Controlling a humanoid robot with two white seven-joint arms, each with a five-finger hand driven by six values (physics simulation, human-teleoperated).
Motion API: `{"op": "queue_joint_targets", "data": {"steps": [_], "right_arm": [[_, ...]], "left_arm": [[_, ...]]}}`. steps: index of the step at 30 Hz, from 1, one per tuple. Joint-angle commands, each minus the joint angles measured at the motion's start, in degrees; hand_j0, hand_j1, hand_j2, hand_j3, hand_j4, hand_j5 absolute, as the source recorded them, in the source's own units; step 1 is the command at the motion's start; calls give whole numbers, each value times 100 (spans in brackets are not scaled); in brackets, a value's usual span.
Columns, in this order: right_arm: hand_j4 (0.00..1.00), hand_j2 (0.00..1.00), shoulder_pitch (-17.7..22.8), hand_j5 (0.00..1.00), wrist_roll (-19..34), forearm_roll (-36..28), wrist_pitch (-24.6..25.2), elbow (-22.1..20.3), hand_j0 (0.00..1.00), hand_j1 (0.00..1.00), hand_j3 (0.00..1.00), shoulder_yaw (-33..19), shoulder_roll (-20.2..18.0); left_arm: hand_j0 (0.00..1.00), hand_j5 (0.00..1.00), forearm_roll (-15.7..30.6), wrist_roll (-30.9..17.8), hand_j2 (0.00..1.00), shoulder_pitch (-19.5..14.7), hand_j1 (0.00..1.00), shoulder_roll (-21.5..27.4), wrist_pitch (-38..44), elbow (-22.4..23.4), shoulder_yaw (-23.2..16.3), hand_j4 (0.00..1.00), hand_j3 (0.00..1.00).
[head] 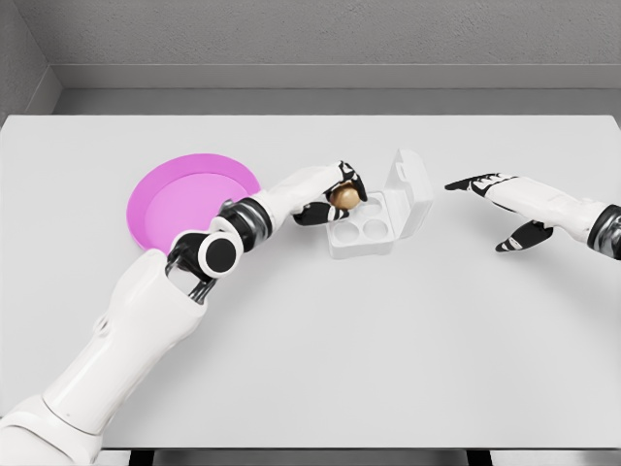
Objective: Pack egg into the box and close the box lid
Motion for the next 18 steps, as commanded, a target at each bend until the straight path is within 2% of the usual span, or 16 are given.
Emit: {"op": "queue_joint_targets", "data": {"steps": [1, 18], "right_arm": [[100, 100, 0, 100, -2, -30, 8, 2, 100, 100, 100, -7, -9], [100, 100, 0, 100, -2, -30, 8, 2, 100, 100, 100, -7, -18]], "left_arm": [[42, 42, 9, 3, 42, 0, 42, -1, 2, -17, 6, 42, 42], [43, 43, 9, 3, 43, -97, 43, -18, 37, 115, -3, 43, 43]]}}
